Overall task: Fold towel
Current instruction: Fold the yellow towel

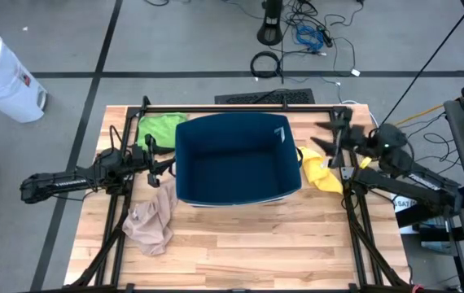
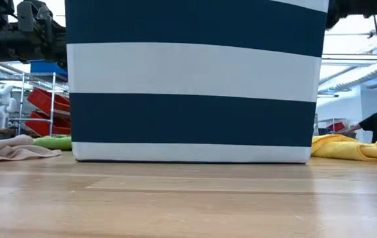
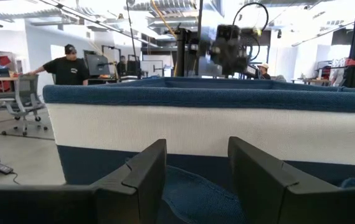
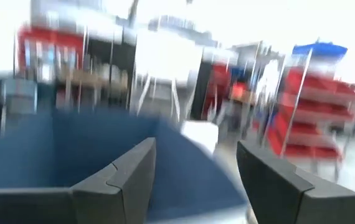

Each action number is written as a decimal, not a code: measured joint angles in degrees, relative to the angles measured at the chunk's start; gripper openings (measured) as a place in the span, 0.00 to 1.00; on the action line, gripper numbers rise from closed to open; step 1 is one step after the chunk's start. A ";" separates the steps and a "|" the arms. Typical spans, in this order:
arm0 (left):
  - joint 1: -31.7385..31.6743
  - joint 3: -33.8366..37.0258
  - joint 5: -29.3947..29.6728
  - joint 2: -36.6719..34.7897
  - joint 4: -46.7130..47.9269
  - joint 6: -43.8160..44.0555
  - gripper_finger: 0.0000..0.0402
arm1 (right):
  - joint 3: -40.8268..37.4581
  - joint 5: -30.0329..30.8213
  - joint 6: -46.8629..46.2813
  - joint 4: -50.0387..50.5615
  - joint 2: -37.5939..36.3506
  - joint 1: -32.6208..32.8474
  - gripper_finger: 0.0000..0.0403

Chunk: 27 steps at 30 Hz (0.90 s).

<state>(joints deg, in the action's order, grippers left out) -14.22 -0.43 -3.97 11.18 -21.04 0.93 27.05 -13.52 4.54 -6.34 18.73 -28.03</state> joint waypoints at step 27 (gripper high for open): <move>0.00 0.00 0.00 -0.02 0.01 0.00 0.45 | 49.75 -11.45 6.82 27.53 24.58 0.00 0.53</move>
<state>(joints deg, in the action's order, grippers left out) -14.22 -0.42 -3.97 11.16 -21.03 0.93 76.80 -24.97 11.36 21.19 43.30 -28.03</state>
